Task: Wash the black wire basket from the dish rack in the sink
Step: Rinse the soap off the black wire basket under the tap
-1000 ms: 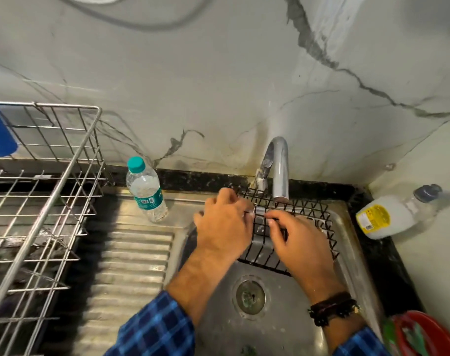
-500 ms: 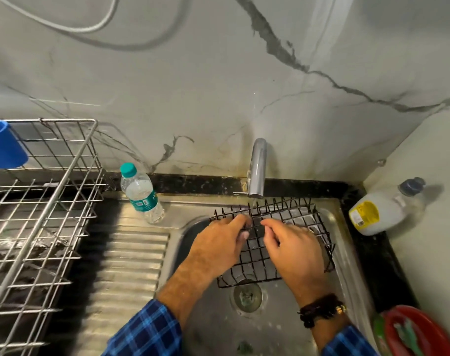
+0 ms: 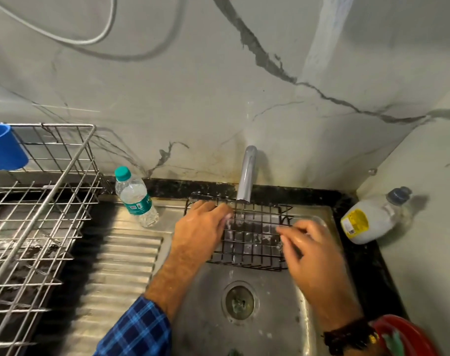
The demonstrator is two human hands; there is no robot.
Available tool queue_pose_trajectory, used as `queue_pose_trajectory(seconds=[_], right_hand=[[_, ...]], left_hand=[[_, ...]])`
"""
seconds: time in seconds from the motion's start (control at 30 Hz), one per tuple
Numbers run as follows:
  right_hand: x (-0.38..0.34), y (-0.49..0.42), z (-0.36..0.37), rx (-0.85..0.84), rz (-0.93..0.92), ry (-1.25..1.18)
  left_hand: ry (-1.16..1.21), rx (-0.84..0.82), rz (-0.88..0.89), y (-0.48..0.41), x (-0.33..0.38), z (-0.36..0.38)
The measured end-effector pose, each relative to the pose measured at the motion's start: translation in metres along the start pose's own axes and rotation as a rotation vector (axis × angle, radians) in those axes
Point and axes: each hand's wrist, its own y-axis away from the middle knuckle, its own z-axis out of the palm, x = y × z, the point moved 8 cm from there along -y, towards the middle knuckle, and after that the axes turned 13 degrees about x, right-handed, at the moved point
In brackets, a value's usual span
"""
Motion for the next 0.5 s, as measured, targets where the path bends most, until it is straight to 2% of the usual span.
queue_pose_trajectory(seconds=[0.03,0.1,0.17,0.23,0.3,0.43,0.5], right_hand=[[0.010,-0.003,0.003,-0.025,0.039,0.064],[0.019,-0.003,0.027,-0.218,0.125,0.167],[0.013,0.004,0.058,-0.398,0.219,0.162],[-0.005,0.003,0.079,-0.447,0.216,0.227],[-0.032,-0.001,0.090,-0.461,0.116,0.278],[-0.093,0.012,0.115,-0.544,-0.299,0.158],[-0.094,0.014,0.115,-0.545,-0.305,0.125]], left_hand=[[0.011,0.002,-0.026,0.002,-0.007,-0.001],[0.059,0.009,-0.069,0.006,-0.012,0.001],[0.134,0.007,-0.145,0.012,-0.011,0.005],[0.181,0.041,-0.217,0.018,-0.013,0.009],[0.215,0.089,-0.283,0.026,-0.024,0.009],[0.230,0.141,-0.354,0.042,-0.054,0.002],[0.219,0.139,-0.343,0.047,-0.064,-0.004]])
